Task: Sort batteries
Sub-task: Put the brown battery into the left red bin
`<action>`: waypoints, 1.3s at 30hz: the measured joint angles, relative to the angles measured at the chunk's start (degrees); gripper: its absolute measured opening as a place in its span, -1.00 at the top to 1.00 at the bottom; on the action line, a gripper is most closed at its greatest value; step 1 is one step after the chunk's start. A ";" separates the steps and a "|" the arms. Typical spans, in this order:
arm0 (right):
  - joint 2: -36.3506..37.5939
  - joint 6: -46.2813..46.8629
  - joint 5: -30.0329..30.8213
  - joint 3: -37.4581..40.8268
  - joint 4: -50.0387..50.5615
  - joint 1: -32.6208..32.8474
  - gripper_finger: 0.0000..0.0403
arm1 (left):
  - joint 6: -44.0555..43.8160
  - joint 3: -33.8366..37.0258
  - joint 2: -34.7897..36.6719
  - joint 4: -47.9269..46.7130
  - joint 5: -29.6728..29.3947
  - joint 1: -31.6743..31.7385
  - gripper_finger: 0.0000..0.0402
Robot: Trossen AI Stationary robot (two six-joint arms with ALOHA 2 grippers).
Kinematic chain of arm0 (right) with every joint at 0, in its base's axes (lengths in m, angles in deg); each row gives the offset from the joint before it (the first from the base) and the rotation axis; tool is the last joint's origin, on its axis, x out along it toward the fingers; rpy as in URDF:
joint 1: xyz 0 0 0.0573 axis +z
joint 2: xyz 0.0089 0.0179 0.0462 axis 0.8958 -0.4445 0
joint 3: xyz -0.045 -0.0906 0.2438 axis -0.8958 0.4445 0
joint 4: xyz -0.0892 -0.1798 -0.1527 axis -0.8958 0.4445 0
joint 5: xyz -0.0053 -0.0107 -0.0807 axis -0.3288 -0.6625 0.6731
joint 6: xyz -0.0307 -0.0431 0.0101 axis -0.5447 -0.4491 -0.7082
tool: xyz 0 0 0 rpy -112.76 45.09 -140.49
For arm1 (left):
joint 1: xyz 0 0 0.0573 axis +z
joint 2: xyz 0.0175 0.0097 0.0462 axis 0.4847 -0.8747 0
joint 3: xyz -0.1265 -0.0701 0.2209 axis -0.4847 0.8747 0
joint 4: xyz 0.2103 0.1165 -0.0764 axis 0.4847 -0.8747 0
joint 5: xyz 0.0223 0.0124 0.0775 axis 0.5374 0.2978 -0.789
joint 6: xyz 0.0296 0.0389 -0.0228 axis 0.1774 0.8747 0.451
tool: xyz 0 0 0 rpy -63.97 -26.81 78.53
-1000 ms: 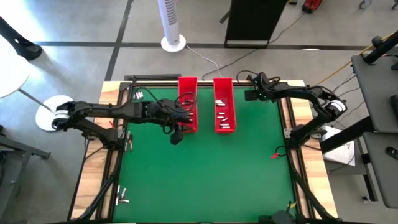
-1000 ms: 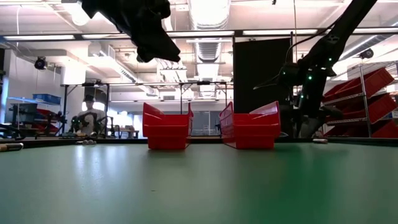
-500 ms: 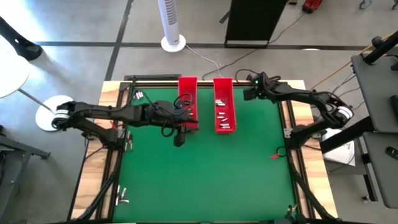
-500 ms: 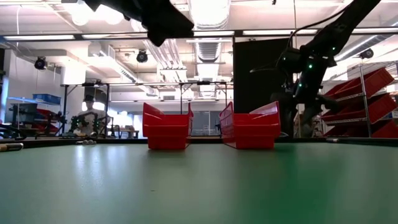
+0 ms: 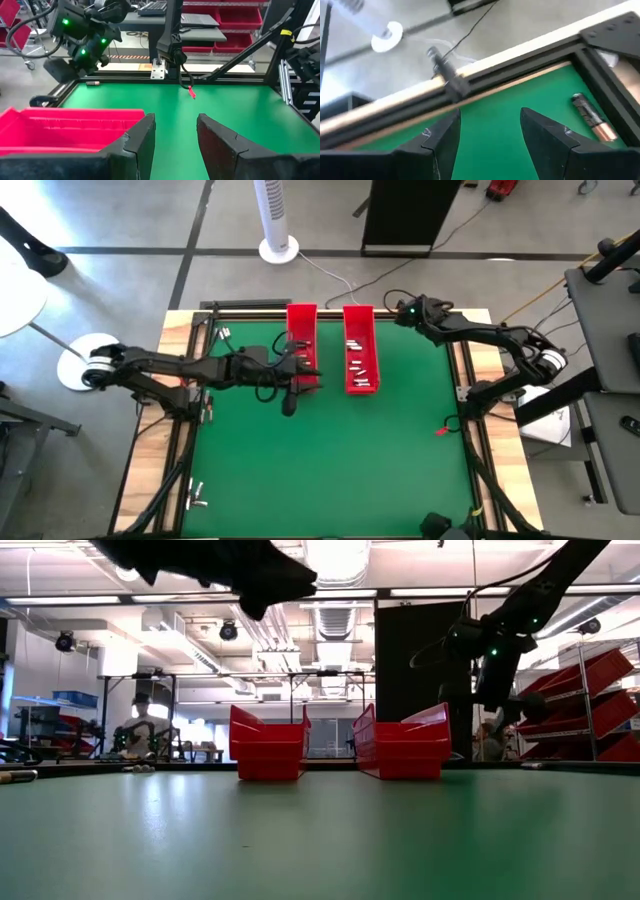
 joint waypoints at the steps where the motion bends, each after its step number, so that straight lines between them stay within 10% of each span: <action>1: -0.12 2.17 0.99 0.00 0.04 0.00 0.01 | -0.45 1.21 0.25 1.37 0.00 0.01 0.37; 20: -0.28 7.92 4.22 0.01 -2.84 -0.69 0.11 | -2.37 7.47 1.49 7.56 0.07 0.01 0.37; 32: -4.16 -9.85 -5.01 -12.84 16.87 -6.72 0.12 | -2.07 9.87 1.49 7.55 -0.08 0.05 0.37; 39: -10.59 -1.34 -5.60 -15.37 18.39 -9.34 0.12 | -1.37 9.60 1.49 8.44 -1.31 0.05 0.37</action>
